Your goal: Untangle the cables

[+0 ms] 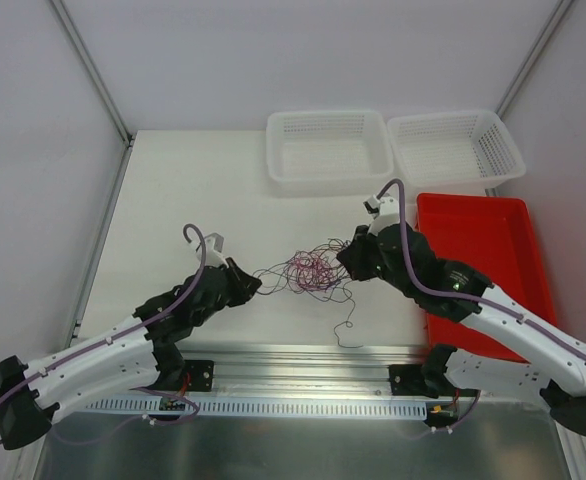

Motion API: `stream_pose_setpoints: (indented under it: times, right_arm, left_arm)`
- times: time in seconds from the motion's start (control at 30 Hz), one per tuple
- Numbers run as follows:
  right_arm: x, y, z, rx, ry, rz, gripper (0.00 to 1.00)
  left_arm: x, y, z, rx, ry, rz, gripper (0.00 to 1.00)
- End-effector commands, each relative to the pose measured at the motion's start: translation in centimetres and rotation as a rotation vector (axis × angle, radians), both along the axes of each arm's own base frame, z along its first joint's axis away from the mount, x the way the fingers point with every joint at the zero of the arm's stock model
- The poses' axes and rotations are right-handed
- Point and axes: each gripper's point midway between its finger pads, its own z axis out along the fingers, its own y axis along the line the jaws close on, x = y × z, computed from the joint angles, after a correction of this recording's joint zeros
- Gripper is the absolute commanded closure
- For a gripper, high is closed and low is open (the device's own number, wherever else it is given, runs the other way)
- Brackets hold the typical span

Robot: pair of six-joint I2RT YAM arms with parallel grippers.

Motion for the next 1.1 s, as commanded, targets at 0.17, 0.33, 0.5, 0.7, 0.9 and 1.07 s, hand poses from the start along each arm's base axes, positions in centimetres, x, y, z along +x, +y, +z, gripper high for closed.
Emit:
stream_pose_setpoints:
  times: [0.17,0.33,0.5,0.7,0.9,1.07]
  right_arm:
    - [0.5,-5.3,5.6,-0.057,-0.156,-0.099,0.99]
    - [1.3,-7.4,9.1,-0.098,-0.246,-0.146,0.99]
    - [2.3,-7.1,10.6,-0.124,-0.265,-0.143,0.97]
    - [4.3,-6.7,2.6,-0.221,-0.12,-0.211,0.43]
    - [2.4,-5.6,-5.1,-0.262,0.08,-0.137,0.24]
    - [0.5,-5.2,-8.4,-0.249,0.154,-0.071,0.24]
  left_arm:
    - [1.7,6.0,-2.6,0.235,0.051,0.198,1.0]
    - [4.1,9.6,-0.2,0.323,0.066,0.28,1.0]
    - [6.2,10.6,4.4,0.415,-0.017,0.296,1.0]
    - [6.1,8.9,2.5,0.411,0.065,0.216,0.94]
    - [3.6,8.7,-1.9,0.372,0.182,0.189,0.65]
    - [2.0,8.2,-2.0,0.297,0.172,0.148,0.18]
